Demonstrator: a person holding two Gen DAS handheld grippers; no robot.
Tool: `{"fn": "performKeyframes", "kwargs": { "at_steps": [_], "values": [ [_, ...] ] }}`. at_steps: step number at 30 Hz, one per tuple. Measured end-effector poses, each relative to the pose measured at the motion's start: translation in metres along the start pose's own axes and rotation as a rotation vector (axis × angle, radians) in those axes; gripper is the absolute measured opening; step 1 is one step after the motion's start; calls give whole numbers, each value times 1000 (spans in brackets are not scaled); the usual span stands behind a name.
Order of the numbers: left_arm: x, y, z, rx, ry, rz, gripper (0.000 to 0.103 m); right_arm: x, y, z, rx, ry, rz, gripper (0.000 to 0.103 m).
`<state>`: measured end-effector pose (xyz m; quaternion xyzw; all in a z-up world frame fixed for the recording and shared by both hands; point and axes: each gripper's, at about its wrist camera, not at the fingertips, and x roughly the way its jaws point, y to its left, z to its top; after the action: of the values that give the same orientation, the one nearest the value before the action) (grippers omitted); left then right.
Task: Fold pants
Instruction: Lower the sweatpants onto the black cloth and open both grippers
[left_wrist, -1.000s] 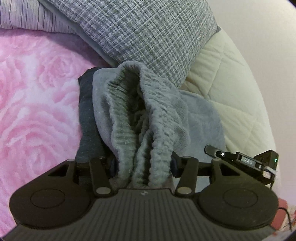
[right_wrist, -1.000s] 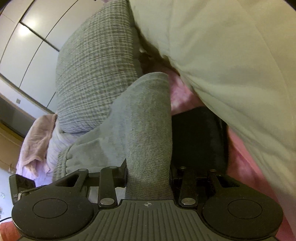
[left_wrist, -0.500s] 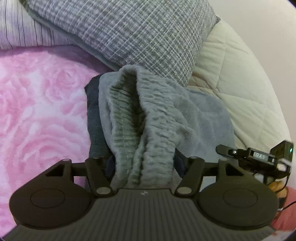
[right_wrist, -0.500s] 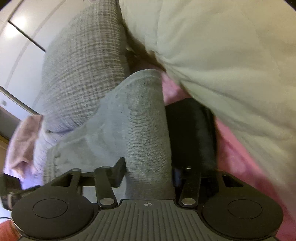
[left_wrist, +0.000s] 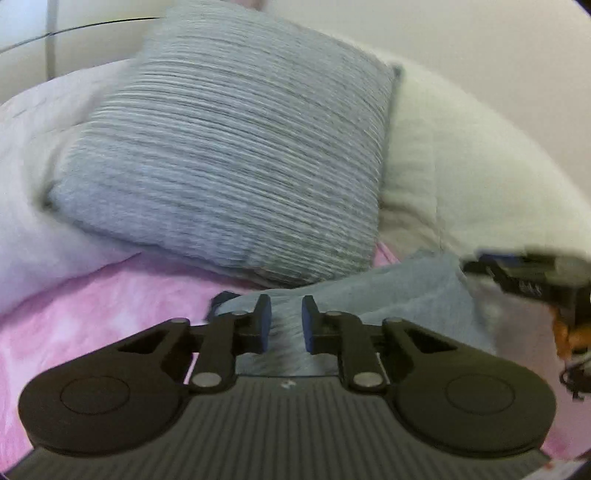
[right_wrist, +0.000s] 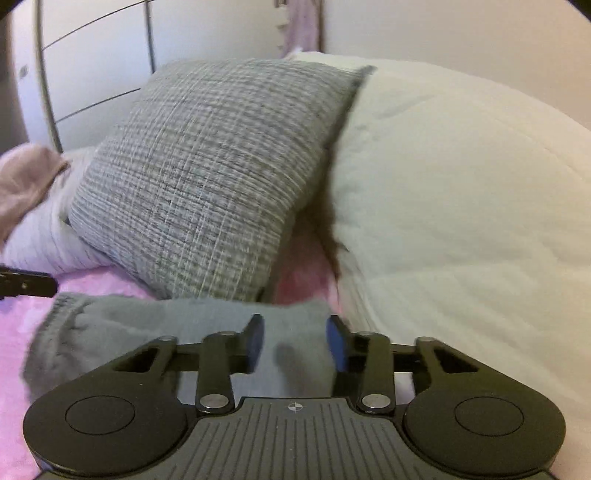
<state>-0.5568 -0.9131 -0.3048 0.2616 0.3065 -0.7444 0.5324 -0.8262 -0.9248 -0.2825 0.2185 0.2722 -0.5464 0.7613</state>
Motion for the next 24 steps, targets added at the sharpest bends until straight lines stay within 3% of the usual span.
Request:
{"fn": "performKeyframes", "kwargs": {
  "at_steps": [3,7,11,13,17,19,21,24],
  "values": [
    [45,-5,-10,40,49,72,10,39,2,-11,-58,39,-29,32],
    [77,1,-24,45,47,99,11,76,6,-28,-153,82,-60,32],
    [102,-7,-25,62,63,140,10,97,-11,-26,-61,166,-26,33],
    [102,-9,-24,58,63,147,10,104,-9,-21,-91,196,-25,33],
    [81,-5,-17,9,45,122,10,95,-15,-8,-45,203,-12,33],
    [63,-6,-7,-23,35,83,9,74,-13,-2,-11,133,-9,33],
    [49,-15,-1,-2,25,47,9,54,-7,3,0,60,48,33],
    [49,-34,0,42,47,-24,9,54,9,3,-26,71,119,22]
  ]
}}
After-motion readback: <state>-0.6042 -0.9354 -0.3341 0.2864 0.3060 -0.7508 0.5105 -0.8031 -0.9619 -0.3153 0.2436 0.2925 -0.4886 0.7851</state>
